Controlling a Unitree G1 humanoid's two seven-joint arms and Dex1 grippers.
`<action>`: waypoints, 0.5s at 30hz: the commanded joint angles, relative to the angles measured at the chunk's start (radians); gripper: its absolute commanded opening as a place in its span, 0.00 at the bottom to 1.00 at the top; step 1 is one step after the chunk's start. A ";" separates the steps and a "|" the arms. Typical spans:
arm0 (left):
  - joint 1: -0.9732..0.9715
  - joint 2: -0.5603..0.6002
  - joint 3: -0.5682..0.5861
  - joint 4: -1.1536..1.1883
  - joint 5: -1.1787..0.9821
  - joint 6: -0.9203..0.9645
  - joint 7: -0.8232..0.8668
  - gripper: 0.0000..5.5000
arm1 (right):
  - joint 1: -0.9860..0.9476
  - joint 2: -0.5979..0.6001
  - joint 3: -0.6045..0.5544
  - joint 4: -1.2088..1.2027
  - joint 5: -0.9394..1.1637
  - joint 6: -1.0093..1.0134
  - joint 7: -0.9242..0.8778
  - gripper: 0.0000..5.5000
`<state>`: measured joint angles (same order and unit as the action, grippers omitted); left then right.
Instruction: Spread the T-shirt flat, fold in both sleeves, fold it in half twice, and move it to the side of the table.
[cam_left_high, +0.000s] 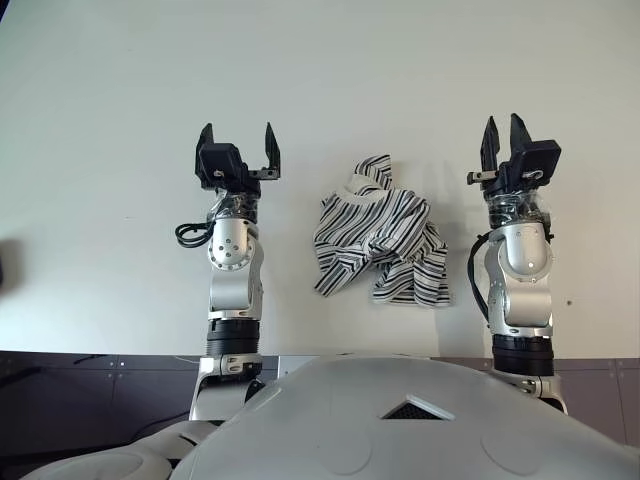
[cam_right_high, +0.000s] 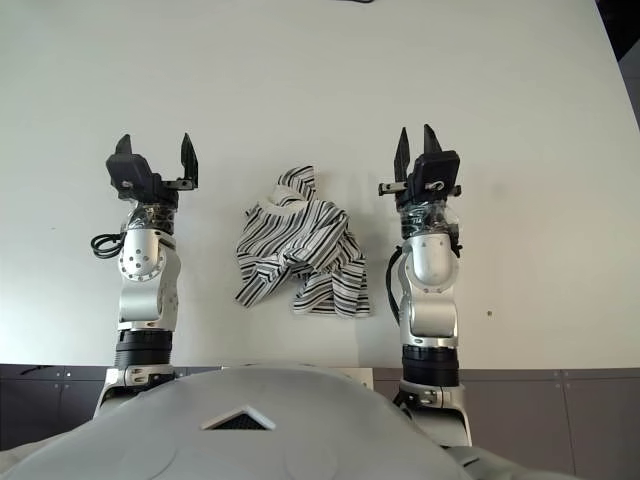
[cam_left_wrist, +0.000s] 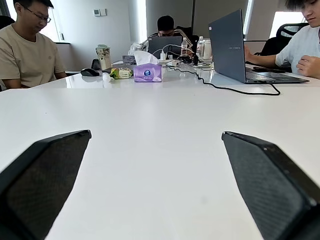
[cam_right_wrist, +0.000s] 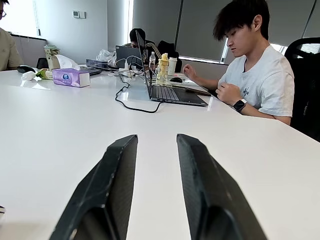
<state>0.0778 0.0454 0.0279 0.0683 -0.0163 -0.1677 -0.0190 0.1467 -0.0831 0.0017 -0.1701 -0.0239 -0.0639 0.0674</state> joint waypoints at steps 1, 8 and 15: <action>-0.006 -0.013 -0.008 -0.004 -0.001 -0.010 -0.001 0.88 | 0.004 -0.009 -0.011 -0.009 0.008 0.028 0.004 0.26; -0.049 -0.012 0.009 0.030 0.004 -0.014 0.008 0.88 | -0.002 -0.005 -0.021 -0.003 -0.003 0.033 -0.011 0.26; -0.094 0.073 -0.019 0.064 0.030 -0.073 -0.093 0.88 | 0.023 0.004 -0.016 -0.017 -0.029 0.046 -0.040 0.26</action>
<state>0.0134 0.0950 0.0139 0.1152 0.0059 -0.2275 -0.0888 0.1629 -0.0877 -0.0155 -0.1709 -0.0567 -0.0383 0.0308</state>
